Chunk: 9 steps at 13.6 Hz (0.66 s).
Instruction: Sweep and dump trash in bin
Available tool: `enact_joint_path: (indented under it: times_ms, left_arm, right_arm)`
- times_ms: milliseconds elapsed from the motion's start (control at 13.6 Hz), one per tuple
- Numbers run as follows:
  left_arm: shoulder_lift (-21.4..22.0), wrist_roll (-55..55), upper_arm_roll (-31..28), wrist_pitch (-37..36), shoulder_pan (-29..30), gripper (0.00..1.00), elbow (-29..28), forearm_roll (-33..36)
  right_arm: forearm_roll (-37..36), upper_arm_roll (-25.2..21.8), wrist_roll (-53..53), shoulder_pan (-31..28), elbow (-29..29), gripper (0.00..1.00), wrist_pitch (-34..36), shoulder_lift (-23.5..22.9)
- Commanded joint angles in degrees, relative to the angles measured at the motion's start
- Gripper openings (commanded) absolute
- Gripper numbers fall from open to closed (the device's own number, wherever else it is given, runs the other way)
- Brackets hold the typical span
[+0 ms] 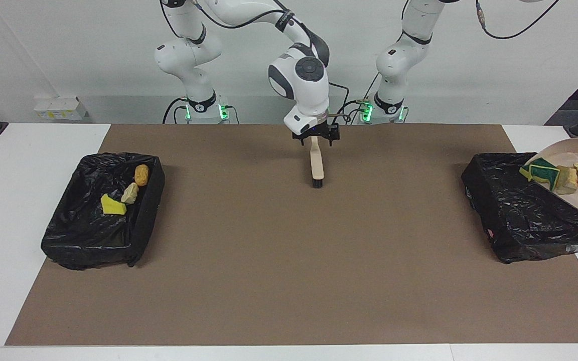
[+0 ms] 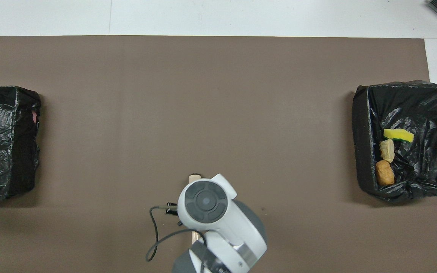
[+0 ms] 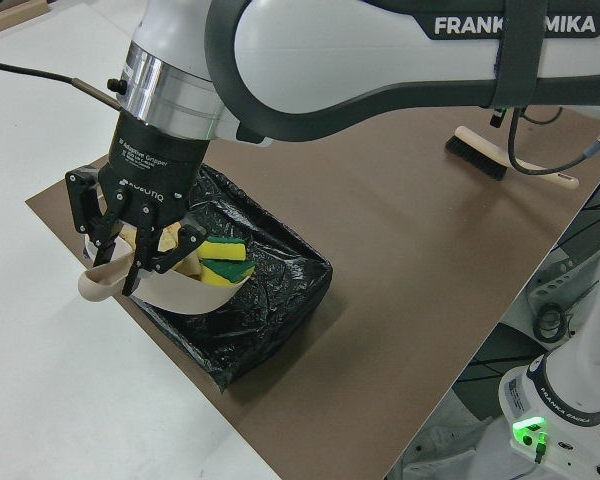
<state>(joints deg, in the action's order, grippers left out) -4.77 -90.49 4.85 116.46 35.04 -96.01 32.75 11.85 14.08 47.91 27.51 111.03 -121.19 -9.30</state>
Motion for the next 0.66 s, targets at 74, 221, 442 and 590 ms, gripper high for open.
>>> enact_joint_path:
  times_ms: [74,221,442,590]
  left_arm:
    - [-0.15,-5.21,-0.63,1.66,-2.08,0.0,0.29,3.2]
    - [-0.15,-6.11,-0.63,2.53,-1.9,0.0,0.38,3.46]
    - [-1.11,-6.02,-0.63,5.25,-1.9,0.0,1.26,4.87]
    - [-1.21,-6.02,-0.63,8.06,-1.9,0.0,1.44,5.91]
  right_arm:
    - [-2.43,0.51,-2.81,-12.54,-1.16,1.0,0.69,2.97]
    - [-8.3,0.51,-5.53,-17.82,-1.6,1.0,1.48,3.84]
    - [-12.02,0.6,-9.39,-24.5,-5.54,1.0,6.82,5.34]
    - [-12.11,0.25,-16.93,-28.28,-9.93,1.0,12.27,6.04]
